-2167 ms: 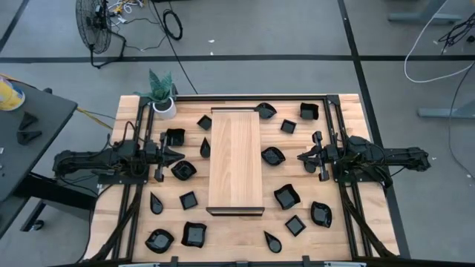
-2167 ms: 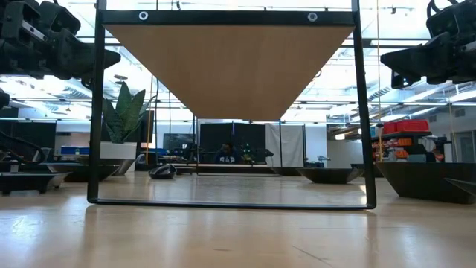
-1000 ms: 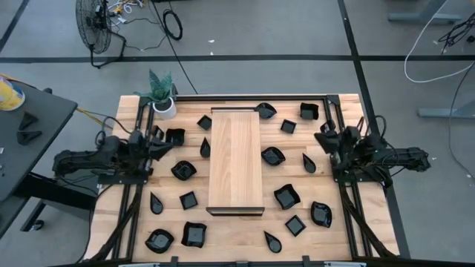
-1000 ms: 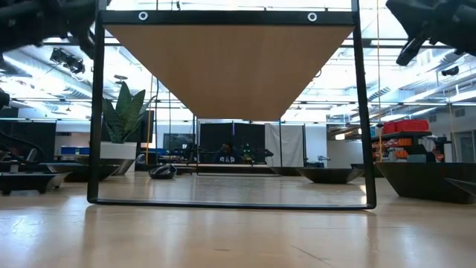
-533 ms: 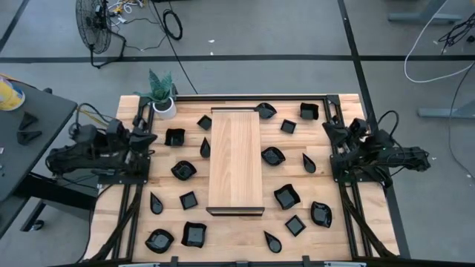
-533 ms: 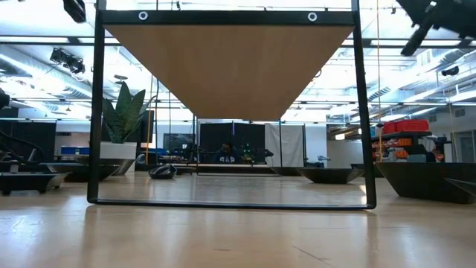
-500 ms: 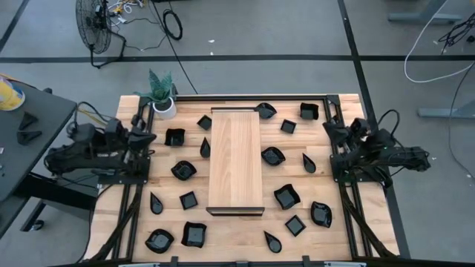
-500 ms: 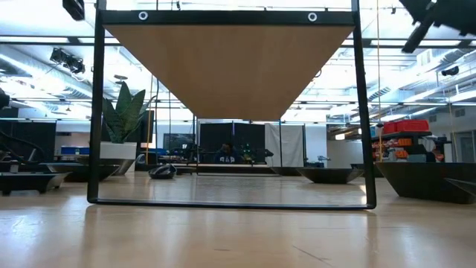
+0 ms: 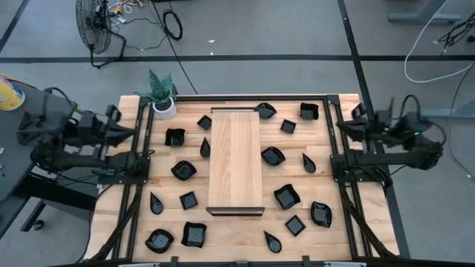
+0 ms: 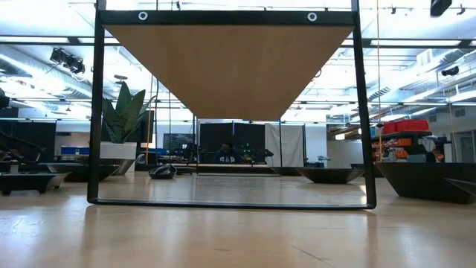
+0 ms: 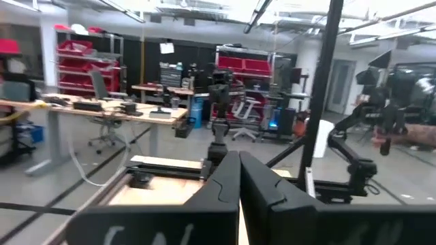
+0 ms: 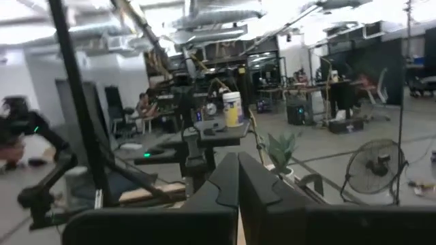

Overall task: Pick & Place Mini shaped plates
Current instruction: Put the distorted square plate on the shelf

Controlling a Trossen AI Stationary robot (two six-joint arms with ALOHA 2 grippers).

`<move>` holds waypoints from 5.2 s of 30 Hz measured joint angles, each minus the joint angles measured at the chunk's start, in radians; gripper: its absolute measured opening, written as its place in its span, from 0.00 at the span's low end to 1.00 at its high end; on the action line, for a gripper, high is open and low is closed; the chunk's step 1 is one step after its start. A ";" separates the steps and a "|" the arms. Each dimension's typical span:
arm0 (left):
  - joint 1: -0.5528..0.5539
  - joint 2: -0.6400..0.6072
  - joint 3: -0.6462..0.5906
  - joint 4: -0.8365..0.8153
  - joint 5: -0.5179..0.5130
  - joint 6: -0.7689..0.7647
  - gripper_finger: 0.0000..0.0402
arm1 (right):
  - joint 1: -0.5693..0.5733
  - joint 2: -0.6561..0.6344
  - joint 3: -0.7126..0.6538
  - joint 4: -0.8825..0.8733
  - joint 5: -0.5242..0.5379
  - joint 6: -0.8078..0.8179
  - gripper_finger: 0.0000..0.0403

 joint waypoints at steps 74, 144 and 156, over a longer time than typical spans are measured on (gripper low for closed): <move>0.000 0.000 -0.044 -0.041 -0.484 0.157 0.02 | 0.000 0.009 0.423 -0.708 -0.003 -0.119 0.08; 0.459 0.723 -0.048 -0.472 -0.027 0.526 0.60 | 0.000 0.009 0.423 -0.708 -0.002 -0.119 0.08; 0.459 0.883 -0.048 -0.487 -0.027 0.521 0.59 | 0.000 0.009 0.423 -0.708 -0.002 -0.119 0.08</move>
